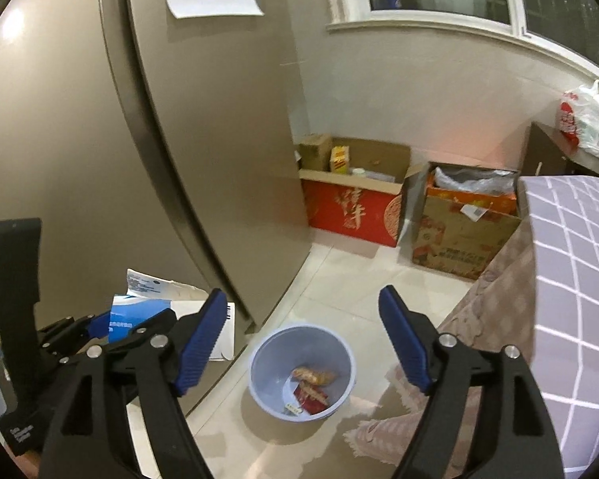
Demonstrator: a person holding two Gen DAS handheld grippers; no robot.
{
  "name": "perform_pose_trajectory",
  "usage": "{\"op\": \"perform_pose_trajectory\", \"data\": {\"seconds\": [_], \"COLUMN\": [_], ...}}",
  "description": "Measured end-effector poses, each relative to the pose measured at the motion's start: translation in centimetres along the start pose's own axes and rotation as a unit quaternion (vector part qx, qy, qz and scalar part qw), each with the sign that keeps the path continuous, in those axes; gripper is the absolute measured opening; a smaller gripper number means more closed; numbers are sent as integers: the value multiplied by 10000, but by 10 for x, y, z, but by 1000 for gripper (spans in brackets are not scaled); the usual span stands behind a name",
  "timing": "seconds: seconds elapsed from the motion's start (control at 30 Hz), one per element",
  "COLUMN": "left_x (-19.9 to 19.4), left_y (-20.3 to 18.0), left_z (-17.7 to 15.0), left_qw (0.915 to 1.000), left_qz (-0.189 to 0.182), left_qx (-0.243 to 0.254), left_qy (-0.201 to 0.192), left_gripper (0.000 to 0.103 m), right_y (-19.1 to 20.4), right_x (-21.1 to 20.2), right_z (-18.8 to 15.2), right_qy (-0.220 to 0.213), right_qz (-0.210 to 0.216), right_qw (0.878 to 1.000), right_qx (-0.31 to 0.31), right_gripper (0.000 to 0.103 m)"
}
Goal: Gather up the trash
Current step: 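Carry the tissue pack and ring to the blue bin and release them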
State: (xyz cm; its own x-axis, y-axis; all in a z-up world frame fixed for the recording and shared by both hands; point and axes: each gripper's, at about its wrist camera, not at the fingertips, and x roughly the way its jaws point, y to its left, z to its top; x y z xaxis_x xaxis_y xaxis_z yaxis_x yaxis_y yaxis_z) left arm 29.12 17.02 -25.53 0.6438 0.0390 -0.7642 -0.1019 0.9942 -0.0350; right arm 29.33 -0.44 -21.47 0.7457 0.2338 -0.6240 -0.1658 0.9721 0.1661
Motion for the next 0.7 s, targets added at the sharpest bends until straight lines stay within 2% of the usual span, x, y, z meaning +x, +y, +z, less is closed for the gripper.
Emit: {"op": "perform_pose_trajectory", "data": {"seconds": [0.13,0.17,0.2,0.23,0.47,0.7], "left_x": [6,9,13,15,7,-38], "left_y": [-11,-13,-13,-13,-12,-13], "left_z": [13,18,21,24,21,12], "left_qw": [9999,9998,9998,9997,9993,9988], "left_qz": [69,99,92,57,31,8], "left_qx": [23,-50,-137,-211,-370,-388], "left_qy": [-109,-143,-119,-122,-104,-291], "left_gripper": [46,50,72,84,84,84], "right_y": [-10,-13,-16,-19,-31,-32], "right_x": [-5,-6,-7,-8,-16,-37], "right_z": [2,3,3,3,3,4], "right_qy": [-174,-224,-260,-274,-211,-186], "right_qz": [-13,-21,-38,-51,-67,-17], "right_qw": [9998,9996,9994,9993,9987,9985], "right_qx": [116,173,214,251,466,507], "right_gripper": [77,78,78,79,79,79]}}
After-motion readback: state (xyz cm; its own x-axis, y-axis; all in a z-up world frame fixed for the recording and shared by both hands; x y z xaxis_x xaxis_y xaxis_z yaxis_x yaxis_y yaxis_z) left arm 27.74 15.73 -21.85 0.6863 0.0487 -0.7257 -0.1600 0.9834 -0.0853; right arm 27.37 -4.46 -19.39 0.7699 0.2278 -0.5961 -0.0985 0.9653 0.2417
